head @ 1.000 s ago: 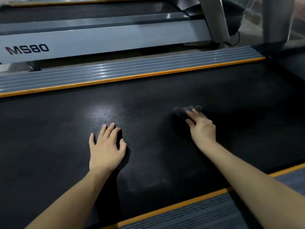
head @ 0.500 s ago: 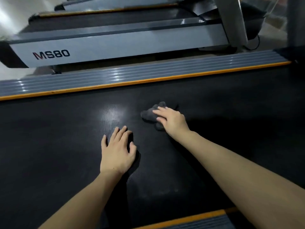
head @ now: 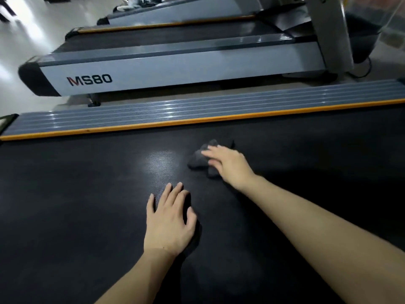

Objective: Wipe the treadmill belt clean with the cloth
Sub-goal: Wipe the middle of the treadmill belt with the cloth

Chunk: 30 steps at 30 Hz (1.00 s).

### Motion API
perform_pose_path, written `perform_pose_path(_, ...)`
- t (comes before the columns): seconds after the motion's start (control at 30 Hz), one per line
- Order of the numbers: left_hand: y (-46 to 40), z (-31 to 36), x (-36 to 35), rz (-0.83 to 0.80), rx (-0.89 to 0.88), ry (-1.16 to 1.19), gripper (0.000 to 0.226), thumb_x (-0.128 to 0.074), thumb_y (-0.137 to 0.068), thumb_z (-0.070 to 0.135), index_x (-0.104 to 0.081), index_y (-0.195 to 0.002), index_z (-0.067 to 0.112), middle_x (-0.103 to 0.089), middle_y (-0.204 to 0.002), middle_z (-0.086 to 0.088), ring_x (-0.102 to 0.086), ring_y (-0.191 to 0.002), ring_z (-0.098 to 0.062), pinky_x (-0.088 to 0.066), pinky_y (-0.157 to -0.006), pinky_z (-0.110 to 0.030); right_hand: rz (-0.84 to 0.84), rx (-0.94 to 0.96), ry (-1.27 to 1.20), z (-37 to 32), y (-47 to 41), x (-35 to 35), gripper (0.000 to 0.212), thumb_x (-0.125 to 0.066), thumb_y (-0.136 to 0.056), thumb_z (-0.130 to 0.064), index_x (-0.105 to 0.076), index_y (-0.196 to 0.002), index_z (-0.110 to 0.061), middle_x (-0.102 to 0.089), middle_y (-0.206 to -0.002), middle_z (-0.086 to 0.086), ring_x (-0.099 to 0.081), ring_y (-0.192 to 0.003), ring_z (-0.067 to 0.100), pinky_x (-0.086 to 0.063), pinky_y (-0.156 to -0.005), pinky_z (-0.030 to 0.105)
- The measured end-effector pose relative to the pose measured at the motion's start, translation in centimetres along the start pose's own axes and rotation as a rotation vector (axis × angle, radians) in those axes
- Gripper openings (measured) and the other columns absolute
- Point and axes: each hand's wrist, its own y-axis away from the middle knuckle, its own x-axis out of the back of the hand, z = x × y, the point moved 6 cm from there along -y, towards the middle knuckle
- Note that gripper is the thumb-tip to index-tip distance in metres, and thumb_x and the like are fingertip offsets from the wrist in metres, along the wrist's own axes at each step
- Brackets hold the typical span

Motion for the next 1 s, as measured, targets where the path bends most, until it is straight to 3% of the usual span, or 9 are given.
perform_pose_path(0.13,-0.1,-0.1,0.0,-0.015,0.005,0.002,0.053,-0.030,-0.094,0.049,-0.049,-0.141,0.034,-0.029,-0.164,0.018,-0.007,-0.156,-0.005,-0.005,-0.126,-0.049,0.005,-0.167,0.073,1.0,-7.9,-1.5,0.035,-0.054,-0.099,-0.027,-0.060,-0.133,-0.033,-0.055,-0.142,-0.003,-0.051,-0.129,0.024,-0.037,-0.104,0.034)
perform_pose_path(0.23,-0.2,-0.5,-0.1,-0.023,0.008,0.003,0.051,-0.031,-0.094,0.049,-0.047,-0.141,0.035,-0.027,-0.164,0.018,-0.005,-0.156,-0.005,-0.004,-0.126,-0.050,-0.015,-0.172,0.103,1.0,-8.9,-2.0,0.036,-0.050,-0.101,-0.027,-0.057,-0.136,-0.033,-0.052,-0.145,-0.005,-0.049,-0.130,0.023,-0.037,-0.104,0.034)
perform_pose_path(0.43,0.0,-0.4,-0.2,-0.024,-0.002,-0.004,0.051,-0.034,-0.094,0.049,-0.051,-0.139,0.031,-0.033,-0.163,0.014,-0.013,-0.156,-0.010,-0.010,-0.124,-0.053,0.019,-0.020,-0.017,-1.1,0.7,-0.6,0.035,-0.063,-0.093,-0.024,-0.066,-0.127,-0.030,-0.060,-0.137,-0.004,-0.054,-0.128,0.019,-0.039,-0.109,0.031)
perform_pose_path(0.53,-0.1,-0.4,-0.2,-0.023,-0.013,-0.016,0.052,-0.036,-0.093,0.048,-0.054,-0.137,0.028,-0.037,-0.161,0.011,-0.018,-0.155,-0.013,-0.013,-0.124,-0.055,-0.006,0.106,0.016,-2.7,6.2,-0.3,0.039,-0.065,-0.089,-0.023,-0.065,-0.127,-0.030,-0.061,-0.136,-0.003,-0.056,-0.127,0.021,-0.048,-0.100,0.033)
perform_pose_path(0.6,-0.1,-0.3,-0.2,-0.019,-0.015,-0.023,0.052,-0.037,-0.092,0.048,-0.055,-0.137,0.028,-0.038,-0.161,0.010,-0.019,-0.155,-0.014,-0.014,-0.123,-0.056,-0.020,0.138,0.045,-2.7,5.4,-0.3,0.038,-0.062,-0.089,-0.022,-0.065,-0.127,-0.029,-0.061,-0.136,-0.002,-0.057,-0.126,0.023,-0.049,-0.098,0.033)
perform_pose_path(0.7,0.0,-0.2,-0.3,-0.023,-0.011,-0.012,0.052,-0.036,-0.093,0.049,-0.052,-0.139,0.030,-0.034,-0.163,0.012,-0.014,-0.156,-0.011,-0.010,-0.125,-0.053,-0.007,0.007,0.076,-1.2,-0.9,-0.7,0.036,-0.058,-0.096,-0.021,-0.063,-0.131,-0.029,-0.057,-0.141,-0.003,-0.052,-0.130,0.024,-0.041,-0.104,0.032)
perform_pose_path(0.8,-0.1,-0.2,-0.2,-0.023,-0.004,-0.005,0.051,-0.034,-0.094,0.049,-0.048,-0.141,0.033,-0.029,-0.164,0.015,-0.007,-0.156,-0.008,-0.004,-0.126,-0.051,0.013,-0.176,0.155,0.2,-7.0,-1.5,0.037,-0.049,-0.102,-0.023,-0.055,-0.137,-0.031,-0.051,-0.145,-0.005,-0.048,-0.129,0.024,-0.040,-0.097,0.035)
perform_pose_path(1.0,-0.1,-0.3,-0.1,-0.012,0.000,0.004,0.047,-0.037,-0.095,0.046,-0.050,-0.137,0.031,-0.032,-0.163,0.014,-0.012,-0.156,-0.010,-0.007,-0.125,-0.053,-0.009,-0.202,0.035,0.8,-6.2,-2.2,0.037,-0.053,-0.100,-0.025,-0.057,-0.134,-0.038,-0.048,-0.148,-0.012,-0.041,-0.138,0.019,-0.036,-0.108,0.040)
